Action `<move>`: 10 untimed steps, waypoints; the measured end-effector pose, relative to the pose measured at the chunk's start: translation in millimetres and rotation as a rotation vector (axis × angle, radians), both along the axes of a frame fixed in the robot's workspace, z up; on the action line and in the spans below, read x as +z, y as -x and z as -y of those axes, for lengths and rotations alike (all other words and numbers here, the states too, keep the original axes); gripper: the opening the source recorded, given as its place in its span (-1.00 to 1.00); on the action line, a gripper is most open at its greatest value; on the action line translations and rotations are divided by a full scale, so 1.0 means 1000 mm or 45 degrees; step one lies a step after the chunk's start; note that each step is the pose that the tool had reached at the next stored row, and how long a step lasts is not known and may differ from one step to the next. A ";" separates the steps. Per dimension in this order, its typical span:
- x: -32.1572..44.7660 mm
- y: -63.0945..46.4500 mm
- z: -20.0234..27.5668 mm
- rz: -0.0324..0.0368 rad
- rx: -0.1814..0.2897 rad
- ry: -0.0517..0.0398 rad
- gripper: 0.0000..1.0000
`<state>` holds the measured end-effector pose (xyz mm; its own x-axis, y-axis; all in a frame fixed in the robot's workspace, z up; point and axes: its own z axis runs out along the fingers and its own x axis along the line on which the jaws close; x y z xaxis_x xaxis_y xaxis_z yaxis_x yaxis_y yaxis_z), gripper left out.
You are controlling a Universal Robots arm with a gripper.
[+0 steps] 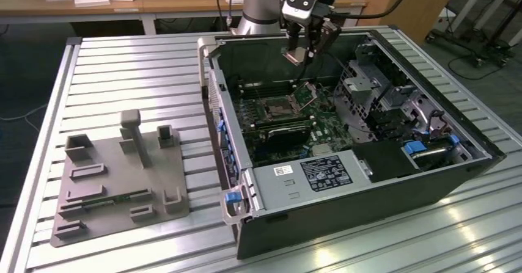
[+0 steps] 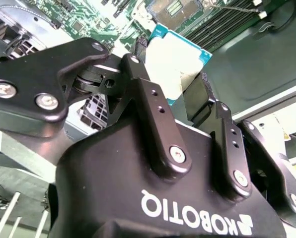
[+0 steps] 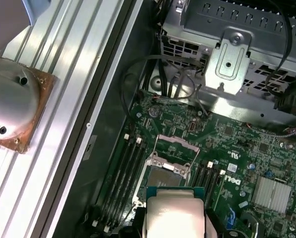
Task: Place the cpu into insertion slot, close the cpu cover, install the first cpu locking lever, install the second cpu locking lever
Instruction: 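Place the cpu into insertion slot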
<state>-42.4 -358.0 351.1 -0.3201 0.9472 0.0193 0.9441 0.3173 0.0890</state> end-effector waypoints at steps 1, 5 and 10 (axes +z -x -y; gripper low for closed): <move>0.0000 0.000 0.0000 -0.0001 0.000 0.000 0.08; 0.0000 0.000 0.0000 -0.0001 0.000 0.000 0.08; -0.0004 0.000 0.0001 0.0000 -0.046 0.000 0.08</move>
<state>-42.5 -358.1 350.6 -0.2858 0.9581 0.0194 0.9549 0.2831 0.0891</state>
